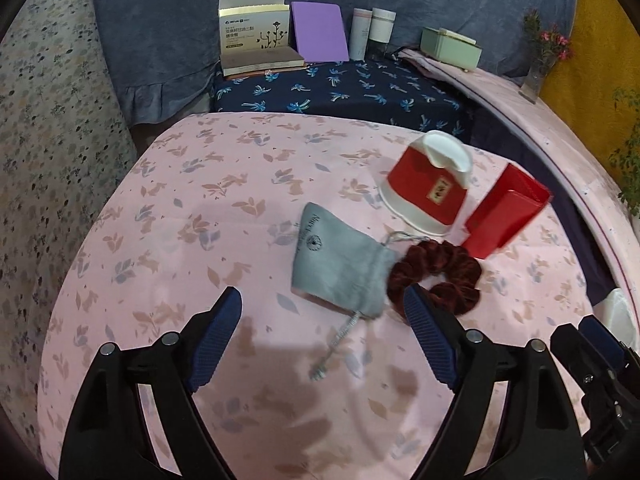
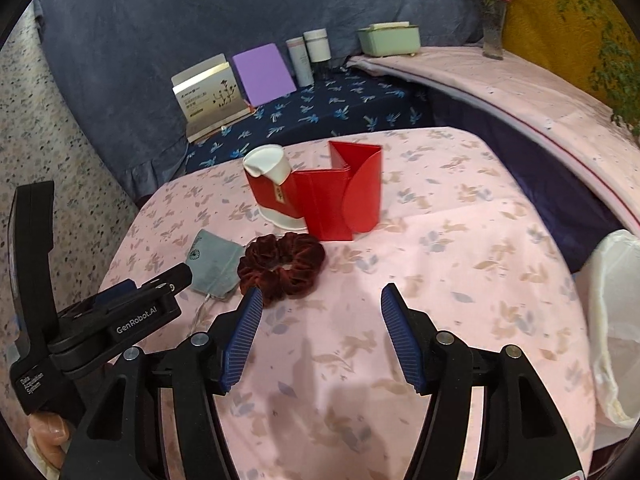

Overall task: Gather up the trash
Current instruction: 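Grasp the brown scrunchie with the right tool while the left tool grasps the grey pouch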

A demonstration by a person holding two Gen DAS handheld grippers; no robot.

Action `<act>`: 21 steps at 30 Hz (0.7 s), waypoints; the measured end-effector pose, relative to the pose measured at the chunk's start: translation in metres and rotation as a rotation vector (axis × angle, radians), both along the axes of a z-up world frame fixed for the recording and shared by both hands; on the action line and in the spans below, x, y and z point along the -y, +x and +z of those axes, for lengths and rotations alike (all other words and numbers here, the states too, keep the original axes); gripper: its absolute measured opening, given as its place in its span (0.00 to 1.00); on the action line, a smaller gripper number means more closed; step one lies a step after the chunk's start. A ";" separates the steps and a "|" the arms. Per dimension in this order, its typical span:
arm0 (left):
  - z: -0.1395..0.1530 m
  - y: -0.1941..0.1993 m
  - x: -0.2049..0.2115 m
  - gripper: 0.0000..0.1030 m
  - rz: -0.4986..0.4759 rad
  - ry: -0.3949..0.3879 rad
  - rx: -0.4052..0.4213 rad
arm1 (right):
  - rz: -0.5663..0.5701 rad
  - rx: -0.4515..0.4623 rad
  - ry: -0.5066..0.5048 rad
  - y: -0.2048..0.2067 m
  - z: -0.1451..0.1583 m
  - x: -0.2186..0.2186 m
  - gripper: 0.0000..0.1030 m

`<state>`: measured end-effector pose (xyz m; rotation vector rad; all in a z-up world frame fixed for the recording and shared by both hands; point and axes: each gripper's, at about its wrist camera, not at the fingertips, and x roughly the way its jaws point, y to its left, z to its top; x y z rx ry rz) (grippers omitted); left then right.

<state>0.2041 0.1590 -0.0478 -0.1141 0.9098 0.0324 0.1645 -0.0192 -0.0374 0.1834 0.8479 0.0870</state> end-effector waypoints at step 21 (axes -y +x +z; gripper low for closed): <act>-0.047 0.055 0.007 0.33 -0.123 -0.016 -0.067 | 0.028 -0.110 0.012 0.072 -0.066 -0.027 0.26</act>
